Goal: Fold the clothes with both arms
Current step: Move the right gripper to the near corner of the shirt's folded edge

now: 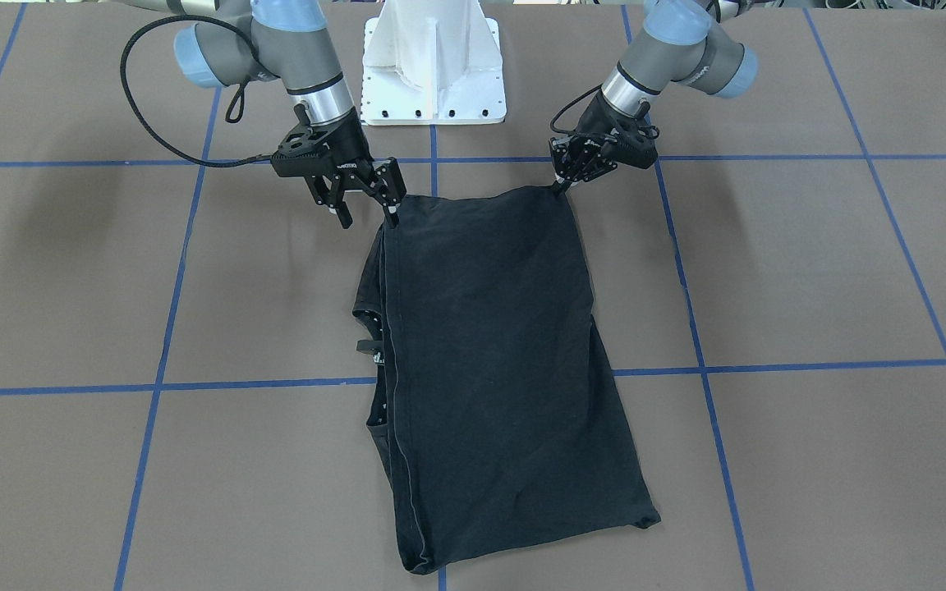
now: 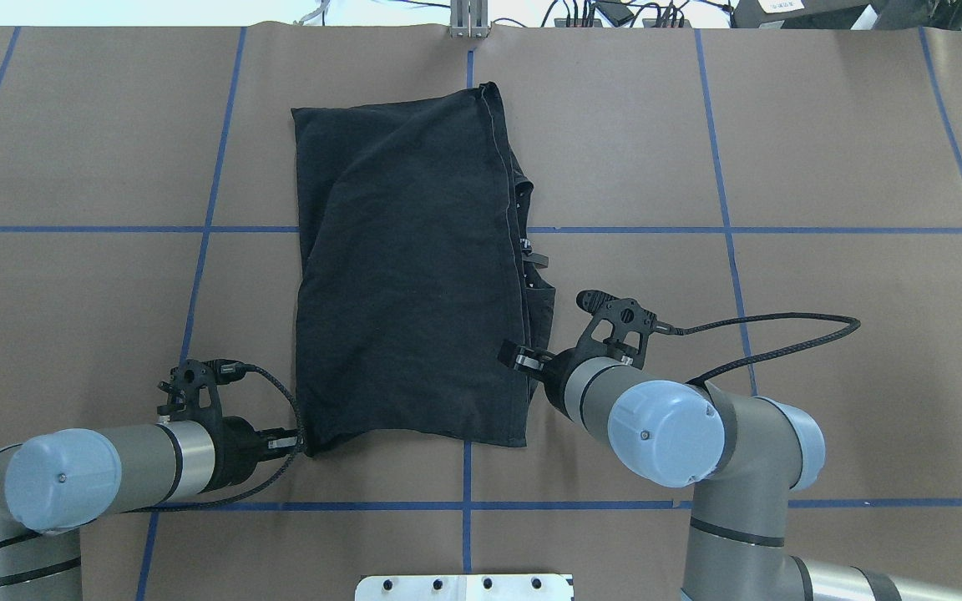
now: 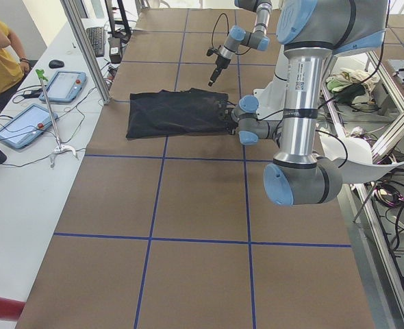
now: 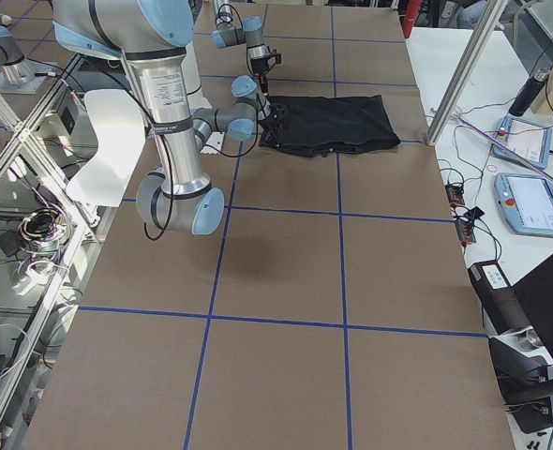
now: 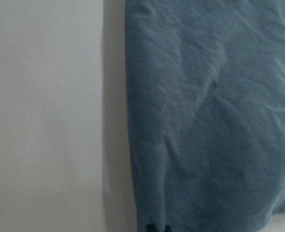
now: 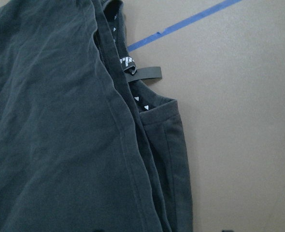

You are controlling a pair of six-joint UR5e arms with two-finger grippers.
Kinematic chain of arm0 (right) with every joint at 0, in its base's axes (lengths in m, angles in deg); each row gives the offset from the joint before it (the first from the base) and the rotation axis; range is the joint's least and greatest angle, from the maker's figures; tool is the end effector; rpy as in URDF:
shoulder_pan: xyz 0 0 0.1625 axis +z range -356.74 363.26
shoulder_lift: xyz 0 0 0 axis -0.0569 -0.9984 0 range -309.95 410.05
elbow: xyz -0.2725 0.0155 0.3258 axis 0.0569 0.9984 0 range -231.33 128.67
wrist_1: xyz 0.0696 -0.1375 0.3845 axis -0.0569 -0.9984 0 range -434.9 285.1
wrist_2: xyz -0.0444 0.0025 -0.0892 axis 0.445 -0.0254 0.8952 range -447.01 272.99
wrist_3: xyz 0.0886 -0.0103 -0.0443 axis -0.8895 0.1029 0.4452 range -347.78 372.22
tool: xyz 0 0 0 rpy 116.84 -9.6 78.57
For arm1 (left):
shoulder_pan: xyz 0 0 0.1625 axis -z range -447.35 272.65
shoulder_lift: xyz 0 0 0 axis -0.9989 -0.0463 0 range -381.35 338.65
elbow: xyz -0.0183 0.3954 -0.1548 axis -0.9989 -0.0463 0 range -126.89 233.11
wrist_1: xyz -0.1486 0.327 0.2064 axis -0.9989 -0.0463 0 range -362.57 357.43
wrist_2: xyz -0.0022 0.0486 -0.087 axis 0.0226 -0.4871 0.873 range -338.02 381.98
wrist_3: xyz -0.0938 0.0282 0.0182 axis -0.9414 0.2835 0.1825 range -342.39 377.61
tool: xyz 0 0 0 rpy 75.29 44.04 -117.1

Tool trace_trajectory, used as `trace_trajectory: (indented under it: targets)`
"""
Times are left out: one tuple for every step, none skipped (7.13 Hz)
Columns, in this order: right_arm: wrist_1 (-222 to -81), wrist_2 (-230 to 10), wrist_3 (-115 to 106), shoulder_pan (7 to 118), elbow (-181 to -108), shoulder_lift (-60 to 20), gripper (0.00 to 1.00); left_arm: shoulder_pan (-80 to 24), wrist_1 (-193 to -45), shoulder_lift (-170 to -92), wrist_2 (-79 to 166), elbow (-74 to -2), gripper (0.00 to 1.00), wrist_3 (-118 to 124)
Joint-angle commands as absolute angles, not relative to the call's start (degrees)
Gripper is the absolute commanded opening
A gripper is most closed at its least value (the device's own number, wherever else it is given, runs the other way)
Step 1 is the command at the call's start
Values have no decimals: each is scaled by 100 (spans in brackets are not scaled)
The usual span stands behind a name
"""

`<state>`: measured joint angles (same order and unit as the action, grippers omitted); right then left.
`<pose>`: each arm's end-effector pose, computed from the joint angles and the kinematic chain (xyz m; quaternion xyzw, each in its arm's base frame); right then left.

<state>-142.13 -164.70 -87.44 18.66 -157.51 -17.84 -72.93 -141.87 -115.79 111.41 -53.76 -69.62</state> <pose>-0.5386 -0.3086 0.2731 0.1175 -0.5000 0.2389 0.8241 0.4753 -0.2607 0.3828 0.0903 0.5708 -0.0857 0.8116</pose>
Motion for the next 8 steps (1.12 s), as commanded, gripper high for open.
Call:
trace_trajectory:
  targets:
    - [-14205, -16131, -9332, 1602, -15689, -1746, 82, -7293, -14187, -11575, 11137, -5377, 0, -6967]
    - [-14214, -15910, -9342, 1540, -15645, -1745, 82, -7293, -14187, -11575, 11137, -5377, 0, -6958]
    - [-14196, -15812, -9342, 1530, -15549, -1737, 82, -7293, -14187, -11575, 11137, -5377, 0, -6958]
    - [-14161, -15689, -9342, 1513, -15426, -1676, 82, -7293, -14187, -11575, 11137, -5385, 0, -6967]
    - [-14144, -15653, -9342, 1495, -15285, -1553, 82, -7311, -14187, -11575, 11137, -5377, 0, -6958]
    - [-14143, -15636, -9342, 1486, -15162, -1500, 82, -7320, -14187, -11575, 11137, -5377, 0, -6958]
    - [-14143, -15618, -9342, 1469, -15126, -1499, 82, -7320, -14196, -11575, 11137, -5377, 0, -6958]
    - [-14170, -15618, -9333, 1434, -15108, -1508, 82, -7320, -14187, -11575, 11137, -5377, 0, -6958]
